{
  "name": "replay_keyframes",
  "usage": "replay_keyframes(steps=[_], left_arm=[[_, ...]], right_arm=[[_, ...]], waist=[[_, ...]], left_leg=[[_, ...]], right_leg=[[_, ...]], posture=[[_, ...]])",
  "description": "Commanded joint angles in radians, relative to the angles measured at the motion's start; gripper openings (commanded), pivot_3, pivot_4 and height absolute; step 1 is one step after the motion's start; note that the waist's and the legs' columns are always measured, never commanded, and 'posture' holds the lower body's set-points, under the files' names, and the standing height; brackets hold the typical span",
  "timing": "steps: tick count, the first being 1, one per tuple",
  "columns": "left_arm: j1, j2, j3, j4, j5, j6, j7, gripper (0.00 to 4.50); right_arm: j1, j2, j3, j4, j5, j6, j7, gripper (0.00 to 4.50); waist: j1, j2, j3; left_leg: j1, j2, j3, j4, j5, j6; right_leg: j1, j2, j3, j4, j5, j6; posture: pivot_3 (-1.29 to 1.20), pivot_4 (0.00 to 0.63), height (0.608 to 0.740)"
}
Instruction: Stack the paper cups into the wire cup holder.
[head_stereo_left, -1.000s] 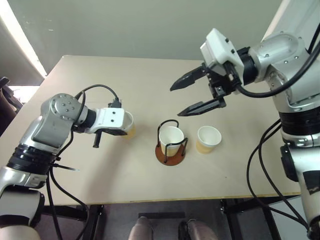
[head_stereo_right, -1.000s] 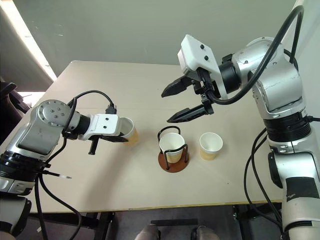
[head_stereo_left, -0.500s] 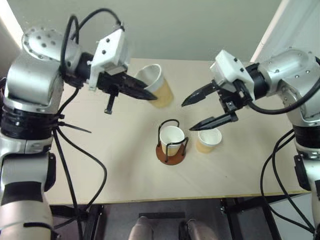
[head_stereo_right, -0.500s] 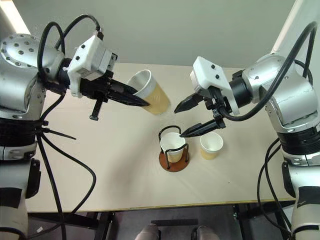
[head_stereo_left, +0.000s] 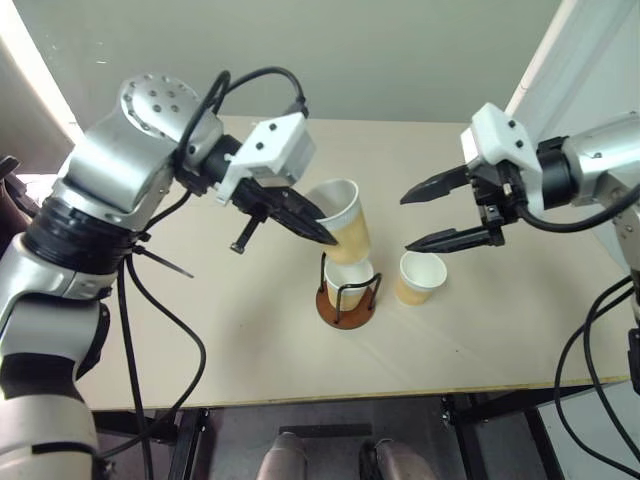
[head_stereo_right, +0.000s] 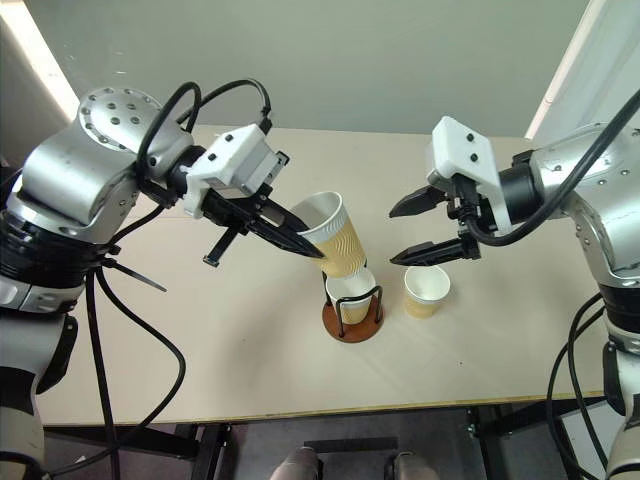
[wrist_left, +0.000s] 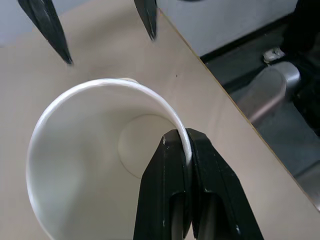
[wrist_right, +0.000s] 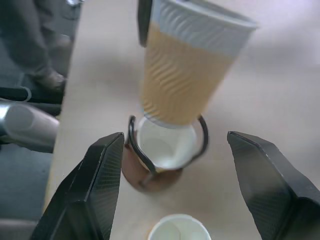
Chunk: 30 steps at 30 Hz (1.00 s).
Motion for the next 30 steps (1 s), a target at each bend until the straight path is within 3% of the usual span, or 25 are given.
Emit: replay_keyframes(steps=[1,10,30], left_arm=[[-0.041,-0.014,-0.038,0.039,0.010,-0.090,-0.039,0.06],[-0.082,-0.109,-0.107,0.127,0.024,-0.204,-0.039,0.06],[-0.085,-0.127,-0.201,0.197,0.134,-0.393,-0.039,0.06]], right_arm=[[0.011,-0.035,-0.060,-0.061,0.041,0.036,-0.023,3.42],[0.028,-0.063,-0.086,-0.126,0.105,0.109,-0.079,3.42],[0.035,-0.101,-0.093,-0.138,0.170,0.123,-0.125,3.42]], waist=[[-0.001,0.000,0.000],[0.002,0.000,0.000],[-0.001,0.000,0.000]], left_leg=[[0.000,0.000,0.001,0.000,0.000,0.001],[-0.006,-0.001,0.005,0.003,-0.001,0.002],[-0.007,-0.004,0.017,0.019,-0.008,0.015]], right_leg=[[0.000,0.000,0.000,0.000,0.000,0.000],[-0.003,0.000,0.001,-0.002,0.000,0.003],[-0.003,0.001,0.026,-0.004,0.007,0.018]], posture=[[0.00,0.150,0.740],[0.00,0.150,0.740],[0.00,0.150,0.740]])
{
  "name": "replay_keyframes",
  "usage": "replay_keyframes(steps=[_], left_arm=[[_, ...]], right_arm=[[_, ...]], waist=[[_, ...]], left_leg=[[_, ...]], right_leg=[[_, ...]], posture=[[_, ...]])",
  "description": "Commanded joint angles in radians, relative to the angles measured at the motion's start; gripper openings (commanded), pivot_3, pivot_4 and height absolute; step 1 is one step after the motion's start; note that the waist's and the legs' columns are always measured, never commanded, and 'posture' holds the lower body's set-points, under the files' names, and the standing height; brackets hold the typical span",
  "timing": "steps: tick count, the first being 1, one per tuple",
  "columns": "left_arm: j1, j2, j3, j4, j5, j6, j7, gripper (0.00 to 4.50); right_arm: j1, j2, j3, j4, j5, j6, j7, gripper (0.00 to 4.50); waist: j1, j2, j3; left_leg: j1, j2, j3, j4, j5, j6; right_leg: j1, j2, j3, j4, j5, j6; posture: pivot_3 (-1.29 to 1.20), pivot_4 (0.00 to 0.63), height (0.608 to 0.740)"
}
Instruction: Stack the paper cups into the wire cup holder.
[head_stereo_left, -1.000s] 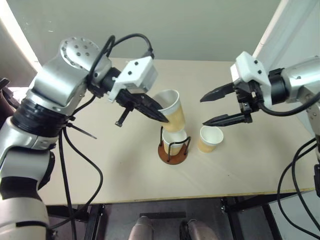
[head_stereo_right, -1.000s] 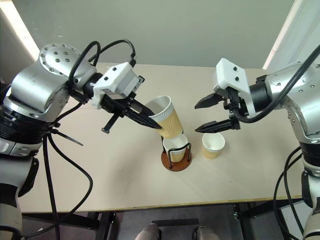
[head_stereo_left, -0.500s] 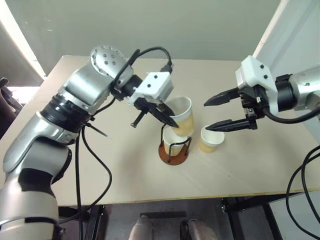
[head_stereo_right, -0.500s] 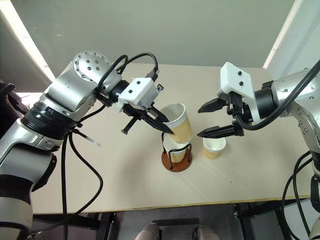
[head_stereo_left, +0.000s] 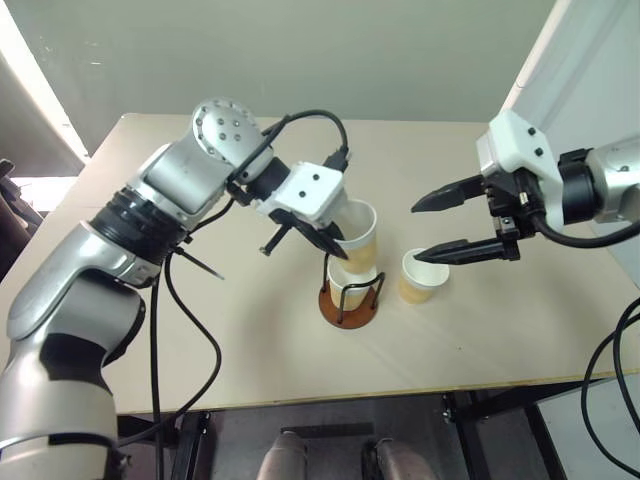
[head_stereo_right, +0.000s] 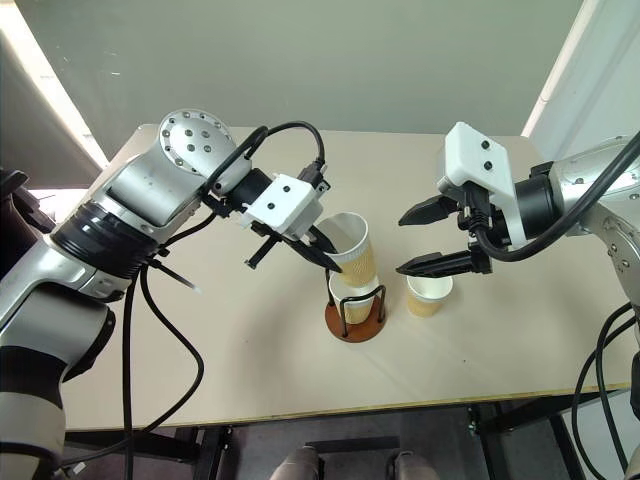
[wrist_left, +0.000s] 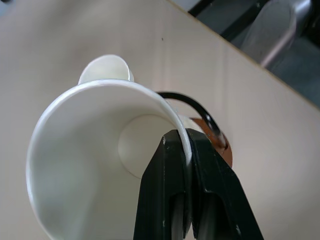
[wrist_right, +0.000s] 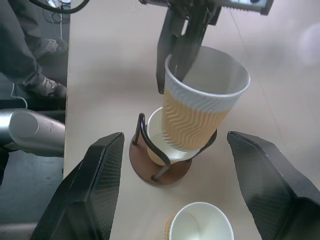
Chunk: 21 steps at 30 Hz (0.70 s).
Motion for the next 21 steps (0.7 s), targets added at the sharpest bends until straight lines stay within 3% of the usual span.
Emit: replay_keyframes(steps=[1,9,10,13,21], left_arm=[[-0.011,-0.006,0.011,-0.010,0.003,-0.018,-0.037,0.06],[-0.005,0.005,-0.026,-0.022,-0.014,-0.016,-0.037,0.06],[-0.009,0.014,-0.044,-0.028,-0.018,-0.015,-0.037,0.26],[-0.018,0.022,-0.077,0.003,0.033,-0.083,-0.037,1.08],[-0.022,-0.001,-0.048,0.032,0.026,-0.094,-0.037,3.95]], right_arm=[[-0.005,-0.019,-0.045,-0.009,0.014,-0.008,-0.010,3.42],[-0.009,-0.017,-0.036,-0.005,0.013,-0.008,-0.016,3.42],[-0.008,-0.017,-0.034,-0.005,0.012,-0.008,-0.017,3.42],[-0.009,-0.016,-0.033,-0.005,0.013,-0.006,-0.021,3.42],[-0.008,-0.013,-0.031,-0.002,0.011,-0.009,-0.030,3.42]], waist=[[0.000,0.000,0.000],[0.000,0.000,0.000],[0.000,0.000,0.000],[0.000,0.000,0.000],[0.000,0.000,0.000]], left_leg=[[0.000,0.000,0.000,0.000,0.000,0.000],[0.000,0.001,0.010,0.000,-0.002,0.003],[0.000,0.001,0.011,0.000,-0.002,0.003],[0.000,0.002,0.012,0.000,-0.003,0.004],[0.000,0.002,0.012,0.000,-0.003,0.005]], right_leg=[[0.000,0.000,0.000,0.000,0.000,0.000],[-0.002,0.000,0.001,0.000,0.000,0.000],[-0.002,0.000,0.001,0.000,0.000,0.000],[-0.003,0.000,0.002,0.000,0.000,0.000],[-0.003,0.000,0.003,0.000,0.000,0.000]], posture=[[0.00,0.150,0.740],[0.00,0.150,0.740],[0.00,0.150,0.740],[0.00,0.150,0.740],[0.00,0.150,0.740]])
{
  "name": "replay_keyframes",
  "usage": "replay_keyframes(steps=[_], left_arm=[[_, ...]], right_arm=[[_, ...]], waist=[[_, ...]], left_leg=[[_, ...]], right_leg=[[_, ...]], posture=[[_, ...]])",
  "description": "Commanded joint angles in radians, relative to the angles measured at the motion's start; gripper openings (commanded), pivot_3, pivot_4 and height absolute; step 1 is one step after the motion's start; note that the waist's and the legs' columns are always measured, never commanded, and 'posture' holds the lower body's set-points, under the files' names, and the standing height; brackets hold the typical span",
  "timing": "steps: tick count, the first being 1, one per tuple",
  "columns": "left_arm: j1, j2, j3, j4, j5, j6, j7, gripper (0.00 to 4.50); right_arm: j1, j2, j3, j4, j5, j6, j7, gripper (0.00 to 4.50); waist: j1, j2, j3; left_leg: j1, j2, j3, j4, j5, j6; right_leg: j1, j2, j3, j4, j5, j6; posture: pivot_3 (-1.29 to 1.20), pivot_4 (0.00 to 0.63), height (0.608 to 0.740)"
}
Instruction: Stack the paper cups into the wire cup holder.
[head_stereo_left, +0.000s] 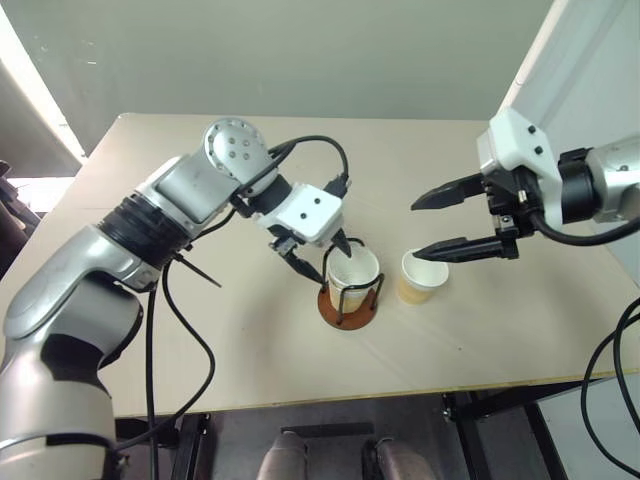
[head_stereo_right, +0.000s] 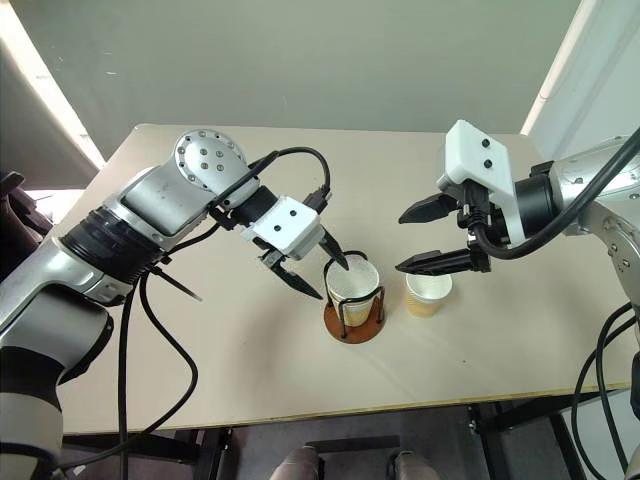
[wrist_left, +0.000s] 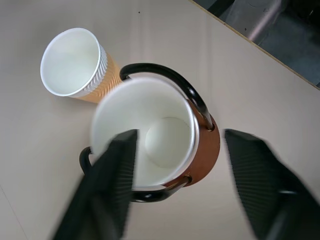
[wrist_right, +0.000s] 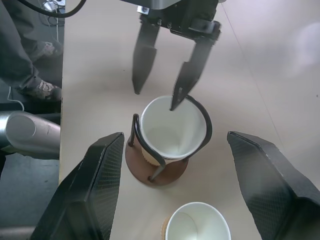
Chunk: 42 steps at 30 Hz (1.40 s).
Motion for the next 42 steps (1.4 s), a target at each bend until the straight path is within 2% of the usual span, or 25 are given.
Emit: replay_keyframes(steps=[1,3,6,9,13,20,29,38,41,42], left_arm=[[-0.022,-0.015,0.060,0.016,-0.002,-0.014,-0.036,4.35],[-0.020,-0.027,0.088,0.021,-0.007,0.002,-0.036,4.47],[-0.037,-0.075,0.238,0.030,-0.092,0.179,-0.033,4.47],[-0.034,-0.026,0.311,-0.022,-0.203,0.354,-0.036,4.47],[0.011,0.045,0.379,-0.097,-0.226,0.445,-0.036,4.47],[0.139,0.159,0.498,-0.235,-0.176,0.545,-0.022,4.47],[0.312,0.256,0.677,-0.338,-0.148,0.672,0.071,4.47],[0.399,0.264,0.753,-0.422,-0.152,0.735,0.114,4.47],[0.416,0.263,0.761,-0.437,-0.149,0.740,0.116,4.50],[0.424,0.264,0.761,-0.441,-0.144,0.736,0.113,4.50]], right_arm=[[-0.008,-0.012,-0.030,-0.002,0.003,-0.011,-0.010,3.42],[-0.006,-0.014,-0.027,0.000,-0.004,-0.019,-0.010,3.42],[0.044,-0.055,0.020,-0.012,-0.072,-0.093,0.014,3.42],[0.113,-0.102,0.090,-0.024,-0.174,-0.212,0.047,3.42],[0.129,-0.084,0.148,0.014,-0.257,-0.308,0.069,3.42],[0.124,-0.010,0.254,0.127,-0.414,-0.475,0.109,3.42],[0.114,0.091,0.334,0.315,-0.571,-0.637,0.156,3.42],[0.113,0.155,0.353,0.433,-0.663,-0.727,0.190,3.42],[0.103,0.184,0.349,0.444,-0.678,-0.734,0.195,2.85],[0.100,0.190,0.345,0.442,-0.678,-0.737,0.200,2.49]], waist=[[0.000,0.000,0.000],[0.000,0.000,0.000],[0.002,0.000,0.000],[0.000,0.000,0.000],[-0.011,0.001,0.000],[-0.019,0.001,0.000],[-0.023,0.001,0.000],[-0.027,0.001,0.000],[-0.029,0.001,0.000],[-0.029,0.001,0.000]], left_leg=[[0.000,0.000,0.000,0.000,0.000,0.000],[0.000,0.000,0.001,0.000,0.000,0.000],[-0.001,0.000,0.001,0.000,0.000,0.000],[-0.001,0.000,0.003,0.000,-0.001,0.001],[-0.001,0.000,0.005,0.000,-0.002,0.002],[0.002,0.002,0.001,0.001,-0.002,0.003],[0.003,0.002,0.002,0.001,-0.003,0.005],[0.003,0.002,0.004,0.000,-0.003,0.005],[0.003,0.002,0.004,0.000,-0.003,0.005],[0.003,0.002,0.004,0.000,-0.003,0.005]], right_leg=[[0.000,0.000,0.000,0.000,0.000,0.000],[0.000,0.000,0.000,0.000,0.000,0.000],[0.000,0.000,0.000,0.000,0.000,0.000],[0.000,0.000,0.000,0.000,0.000,0.001],[-0.002,0.000,0.001,0.000,0.000,0.001],[-0.003,0.001,0.005,0.002,0.001,0.002],[-0.004,0.000,0.010,0.002,0.002,0.002],[-0.007,0.000,0.013,0.002,0.003,0.001],[-0.008,0.000,0.013,0.002,0.004,0.000],[-0.008,0.000,0.013,0.003,0.004,0.000]], posture=[[0.00,0.150,0.740],[0.00,0.150,0.740],[0.00,0.150,0.740],[0.00,0.150,0.740],[0.00,0.150,0.740],[0.00,0.150,0.740],[0.00,0.150,0.740],[0.00,0.150,0.740],[0.00,0.150,0.740],[0.00,0.150,0.740]])
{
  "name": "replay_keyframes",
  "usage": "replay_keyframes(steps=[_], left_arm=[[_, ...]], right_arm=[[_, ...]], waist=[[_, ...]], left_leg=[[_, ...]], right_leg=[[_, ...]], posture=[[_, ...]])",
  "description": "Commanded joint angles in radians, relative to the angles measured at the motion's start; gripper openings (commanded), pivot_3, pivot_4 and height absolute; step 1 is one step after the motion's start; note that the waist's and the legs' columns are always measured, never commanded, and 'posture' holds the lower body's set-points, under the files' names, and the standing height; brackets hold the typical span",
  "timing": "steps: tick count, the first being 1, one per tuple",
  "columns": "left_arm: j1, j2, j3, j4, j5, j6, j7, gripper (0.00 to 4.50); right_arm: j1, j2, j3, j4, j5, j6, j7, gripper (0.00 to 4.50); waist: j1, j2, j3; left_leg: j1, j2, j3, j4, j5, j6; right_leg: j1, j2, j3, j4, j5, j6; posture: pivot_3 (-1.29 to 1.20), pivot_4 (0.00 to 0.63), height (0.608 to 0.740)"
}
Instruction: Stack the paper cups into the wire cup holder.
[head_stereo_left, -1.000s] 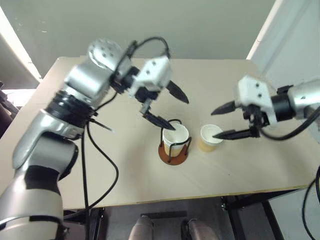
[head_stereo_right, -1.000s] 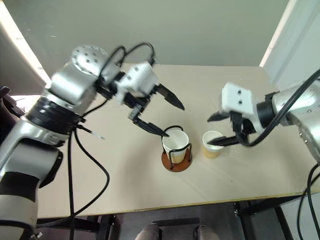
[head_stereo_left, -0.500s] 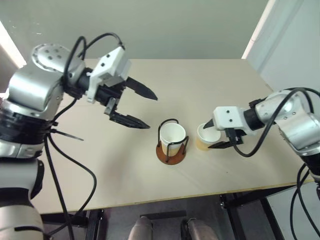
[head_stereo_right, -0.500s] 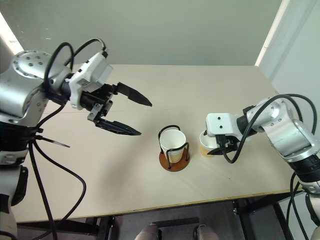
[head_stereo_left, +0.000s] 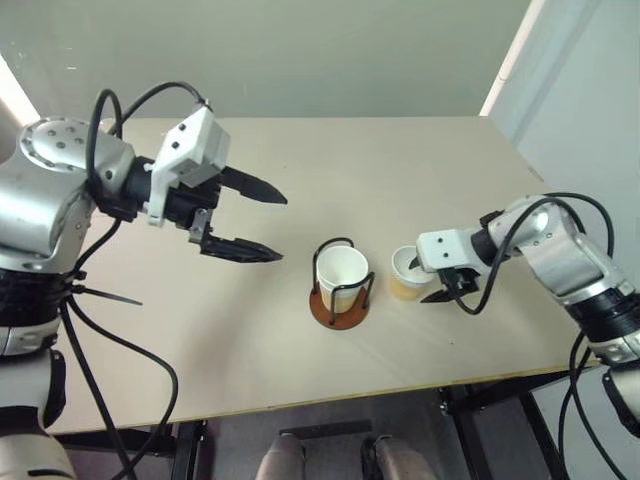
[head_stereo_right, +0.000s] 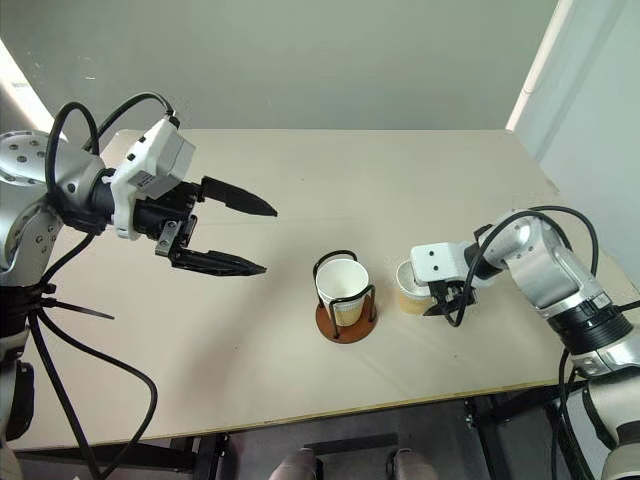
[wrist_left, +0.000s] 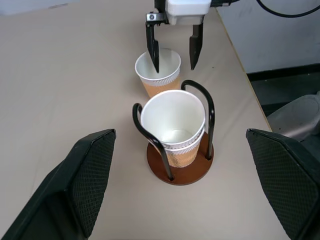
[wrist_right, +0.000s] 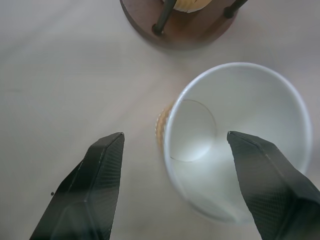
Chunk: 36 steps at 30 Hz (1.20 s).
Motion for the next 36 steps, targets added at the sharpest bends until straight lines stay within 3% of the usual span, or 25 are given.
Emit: replay_keyframes(steps=[1,6,7,11,21,28,36], left_arm=[[0.012,0.015,0.037,-0.036,0.012,-0.006,0.000,4.50],[0.068,0.063,0.018,-0.036,0.084,-0.089,-0.044,4.50],[0.081,0.074,0.015,-0.033,0.105,-0.114,-0.052,4.50],[0.112,0.100,0.013,-0.013,0.163,-0.180,-0.075,4.50],[0.102,0.083,0.005,0.031,0.222,-0.236,-0.095,4.50],[0.092,0.057,0.001,0.046,0.242,-0.247,-0.101,4.50],[0.089,0.049,0.005,0.035,0.237,-0.235,-0.094,4.50]], right_arm=[[-0.036,0.013,-0.021,-0.009,-0.009,-0.019,0.016,2.12],[-0.052,0.014,-0.035,-0.011,-0.012,-0.038,0.041,0.22],[-0.058,0.010,-0.040,-0.014,-0.008,-0.040,0.048,0.02],[-0.095,-0.015,-0.071,-0.036,0.021,-0.028,0.092,0.02],[-0.395,0.031,-0.142,-0.137,0.191,0.116,0.181,0.02],[-0.397,0.080,-0.092,-0.229,0.242,0.153,0.181,0.02],[-0.396,0.146,-0.045,-0.181,0.200,0.091,0.176,0.02]], waist=[[0.000,0.000,0.000],[-0.003,0.000,0.000],[-0.003,0.000,0.000],[-0.003,0.000,0.000],[-0.009,0.001,0.000],[-0.010,0.001,0.001],[-0.012,0.001,0.000]], left_leg=[[0.000,0.000,0.000,0.000,0.000,0.000],[0.000,0.000,0.001,0.000,0.000,0.000],[0.000,0.000,0.001,-0.001,0.000,0.000],[-0.001,0.000,0.001,-0.002,0.000,0.000],[-0.003,0.001,0.002,-0.005,0.000,0.001],[-0.004,0.001,0.002,-0.005,0.000,0.001],[-0.004,0.001,0.002,-0.004,0.000,0.001]], right_leg=[[0.000,0.000,0.000,0.000,0.000,0.000],[-0.001,0.000,0.001,0.000,0.000,0.000],[-0.001,0.000,0.001,0.000,0.000,0.000],[-0.003,0.000,0.002,0.000,0.000,-0.001],[-0.008,0.001,0.003,0.001,-0.002,-0.007],[-0.010,0.001,0.004,0.001,-0.002,-0.006],[-0.011,0.001,0.004,0.004,-0.002,-0.006]], posture=[[0.00,0.150,0.740],[0.00,0.150,0.740],[0.00,0.150,0.740],[0.00,0.150,0.740],[0.00,0.150,0.740],[0.00,0.150,0.740],[0.00,0.150,0.740]])
